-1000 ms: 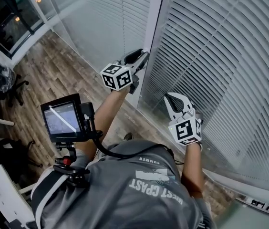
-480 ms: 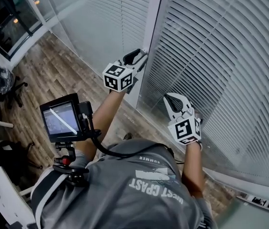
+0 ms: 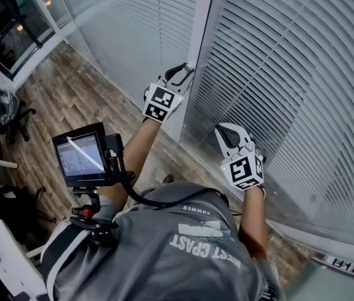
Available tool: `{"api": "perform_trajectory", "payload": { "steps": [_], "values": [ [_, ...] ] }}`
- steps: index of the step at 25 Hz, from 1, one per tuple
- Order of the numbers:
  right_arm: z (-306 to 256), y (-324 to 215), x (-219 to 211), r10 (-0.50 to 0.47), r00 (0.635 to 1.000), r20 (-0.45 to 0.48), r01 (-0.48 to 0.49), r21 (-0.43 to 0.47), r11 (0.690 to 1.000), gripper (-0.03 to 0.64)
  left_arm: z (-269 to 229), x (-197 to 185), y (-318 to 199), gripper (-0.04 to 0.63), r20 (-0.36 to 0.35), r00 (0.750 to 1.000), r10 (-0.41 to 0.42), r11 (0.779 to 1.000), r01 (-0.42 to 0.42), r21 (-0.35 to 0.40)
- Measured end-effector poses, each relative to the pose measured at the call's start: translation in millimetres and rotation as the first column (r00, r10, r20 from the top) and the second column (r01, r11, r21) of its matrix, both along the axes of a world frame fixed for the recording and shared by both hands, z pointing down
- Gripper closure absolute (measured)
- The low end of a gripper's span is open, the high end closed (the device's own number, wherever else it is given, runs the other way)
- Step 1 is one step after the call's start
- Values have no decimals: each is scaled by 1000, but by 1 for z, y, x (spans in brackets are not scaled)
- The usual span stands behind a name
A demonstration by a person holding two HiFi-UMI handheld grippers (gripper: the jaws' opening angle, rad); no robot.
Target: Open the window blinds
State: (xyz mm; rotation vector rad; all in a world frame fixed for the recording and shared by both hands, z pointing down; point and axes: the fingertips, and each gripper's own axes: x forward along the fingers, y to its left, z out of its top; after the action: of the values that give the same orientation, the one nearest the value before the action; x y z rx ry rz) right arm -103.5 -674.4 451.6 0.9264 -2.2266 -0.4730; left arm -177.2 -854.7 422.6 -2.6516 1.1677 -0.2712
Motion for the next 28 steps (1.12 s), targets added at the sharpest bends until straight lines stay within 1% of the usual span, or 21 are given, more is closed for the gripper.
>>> {"api": "perform_trajectory", "payload": {
  "steps": [1, 2, 3, 4, 5, 6, 7, 8, 9, 10, 11, 12, 13, 15, 20, 21, 23, 25, 26, 27, 28],
  "values": [
    [1, 0, 0, 1, 1000, 0, -1, 0, 1000, 614, 3, 1, 1, 471, 179, 982, -51, 993, 30, 118],
    [3, 0, 0, 2, 1000, 1, -2, 0, 1000, 614, 5, 3, 2, 471, 343, 932, -120, 970, 37, 240],
    [3, 0, 0, 2, 1000, 2, -2, 0, 1000, 614, 6, 5, 3, 471, 458, 869, -186, 941, 24, 338],
    [4, 0, 0, 3, 1000, 3, -3, -1, 1000, 614, 6, 7, 3, 471, 517, 825, -230, 918, 7, 397],
    [5, -1, 0, 3, 1000, 3, -3, -1, 1000, 614, 7, 8, 3, 471, 534, 809, -247, 906, -2, 423],
    [5, -1, -1, 2, 1000, 3, -2, -2, 1000, 614, 7, 8, 3, 471, 523, 817, -242, 907, -1, 421],
    [6, -1, -2, 0, 1000, 3, 0, -4, 1000, 614, 8, 8, 3, 470, 483, 849, -214, 922, 12, 388],
    [6, 0, -3, -2, 1000, 3, 2, -6, 1000, 614, 8, 6, 2, 470, 392, 906, -158, 950, 30, 312],
    [6, 0, -3, -3, 1000, 2, 3, -8, 1000, 614, 7, 4, 2, 469, 226, 971, -81, 981, 38, 188],
    [7, 1, -3, -3, 1000, 2, 3, -10, 1000, 614, 4, 0, 2, 457, -8, 1000, -14, 999, 14, 34],
    [7, 1, -2, -1, 1000, 1, 1, -12, 1000, 614, 0, -4, 1, 434, -246, 969, 16, 993, -45, -110],
    [8, 1, -1, 2, 1000, 1, -2, -15, 1000, 614, -3, -7, 1, 422, -419, 908, 13, 971, -111, -210],
    [9, 2, 0, 5, 1000, 3, -5, -18, 1000, 614, -4, -8, 1, 420, -509, 861, 2, 953, -156, -260],
    [11, 2, 1, 9, 1000, 4, -8, -22, 1000, 614, -6, -6, 0, 420, -548, 836, -4, 942, -180, -282],
    [12, 2, -1, 6, 1000, -5, -6, -22, 1000, 614, -8, -6, -3, 465, -549, 836, -8, 943, -176, -281],
    [12, 2, -1, 6, 1000, -4, -6, -22, 1000, 614, -8, -6, -3, 466, -531, 847, 4, 947, -173, -270],
    [12, 2, 0, 9, 1000, -3, -9, -22, 1000, 614, -9, -4, -1, 468, -416, 909, 32, 970, -129, -206],
    [13, 2, 1, 11, 1000, -2, -11, -25, 1000, 614, -9, 1, 2, 469, -160, 987, 32, 997, -42, -60],
    [13, 2, 1, 11, 1000, -2, -11, -25, 1000, 614, -8, 3, 4, 469, 10, 1000, 3, 999, -3, 44],
    [13, 2, 1, 10, 1000, -2, -10, -26, 1000, 614, -6, 6, 5, 469, 183, 982, -48, 987, 18, 158],
    [13, 2, 1, 10, 1000, -1, -10, -27, 1000, 614, -4, 9, 7, 469, 332, 937, -109, 963, 17, 268]
  ]
}}
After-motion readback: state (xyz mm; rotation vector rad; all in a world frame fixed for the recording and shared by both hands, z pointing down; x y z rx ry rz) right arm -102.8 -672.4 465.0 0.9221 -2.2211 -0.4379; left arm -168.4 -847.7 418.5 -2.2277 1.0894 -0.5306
